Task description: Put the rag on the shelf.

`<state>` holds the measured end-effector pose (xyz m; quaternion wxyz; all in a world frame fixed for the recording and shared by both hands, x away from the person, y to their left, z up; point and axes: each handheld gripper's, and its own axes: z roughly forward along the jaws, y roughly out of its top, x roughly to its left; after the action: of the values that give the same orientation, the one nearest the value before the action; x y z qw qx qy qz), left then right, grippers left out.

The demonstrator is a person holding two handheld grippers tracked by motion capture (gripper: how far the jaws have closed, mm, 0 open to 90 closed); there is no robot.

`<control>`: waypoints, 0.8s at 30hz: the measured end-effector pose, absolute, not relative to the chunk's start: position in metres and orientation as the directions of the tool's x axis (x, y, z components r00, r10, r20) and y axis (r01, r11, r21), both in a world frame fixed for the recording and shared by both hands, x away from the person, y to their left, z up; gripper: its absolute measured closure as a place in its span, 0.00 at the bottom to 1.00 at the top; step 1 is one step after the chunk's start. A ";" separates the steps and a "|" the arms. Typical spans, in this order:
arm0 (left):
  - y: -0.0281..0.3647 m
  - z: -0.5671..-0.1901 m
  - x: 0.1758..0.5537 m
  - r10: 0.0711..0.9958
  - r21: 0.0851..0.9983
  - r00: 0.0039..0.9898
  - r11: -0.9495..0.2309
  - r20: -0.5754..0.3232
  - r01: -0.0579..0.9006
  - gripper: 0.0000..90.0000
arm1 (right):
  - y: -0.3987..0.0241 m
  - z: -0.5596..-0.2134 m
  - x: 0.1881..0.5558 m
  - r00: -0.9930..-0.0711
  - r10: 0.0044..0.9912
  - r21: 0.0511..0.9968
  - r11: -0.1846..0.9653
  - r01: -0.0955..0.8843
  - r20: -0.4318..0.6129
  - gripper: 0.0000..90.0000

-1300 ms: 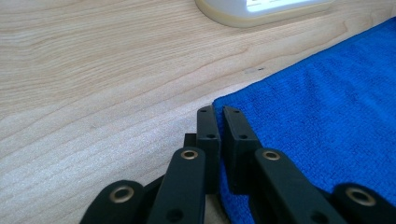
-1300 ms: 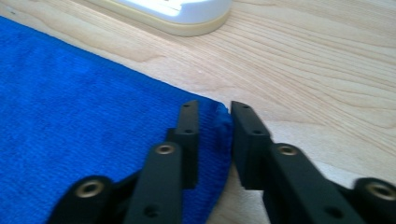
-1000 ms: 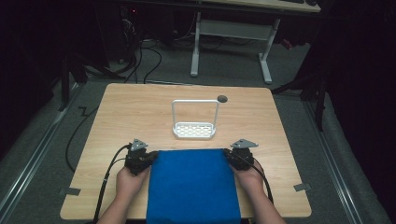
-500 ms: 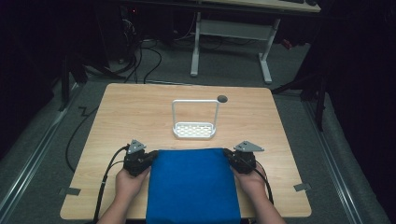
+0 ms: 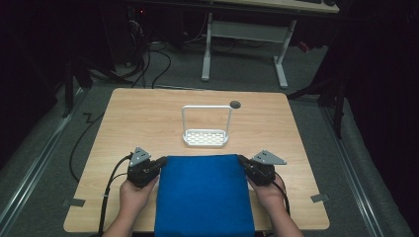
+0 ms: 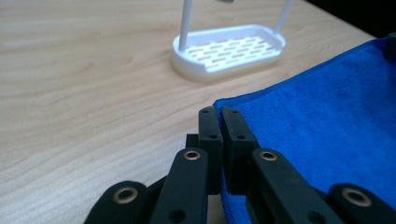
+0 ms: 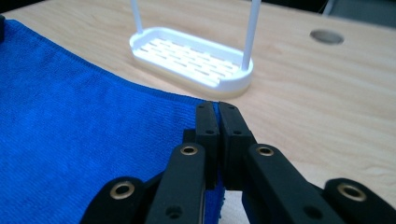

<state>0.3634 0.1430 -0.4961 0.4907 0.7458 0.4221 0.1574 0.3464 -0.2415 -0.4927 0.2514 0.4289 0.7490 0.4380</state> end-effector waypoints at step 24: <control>0.144 -0.453 0.367 0.766 0.917 0.617 -0.098 -0.179 0.387 0.98 | -0.243 -0.445 0.343 -0.482 0.876 0.952 0.149 0.267 -0.002 0.98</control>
<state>0.3666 0.1440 -0.4531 0.5391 0.7196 0.4006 0.1761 0.3429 -0.2429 -0.4454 0.3007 0.4109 0.6959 0.5065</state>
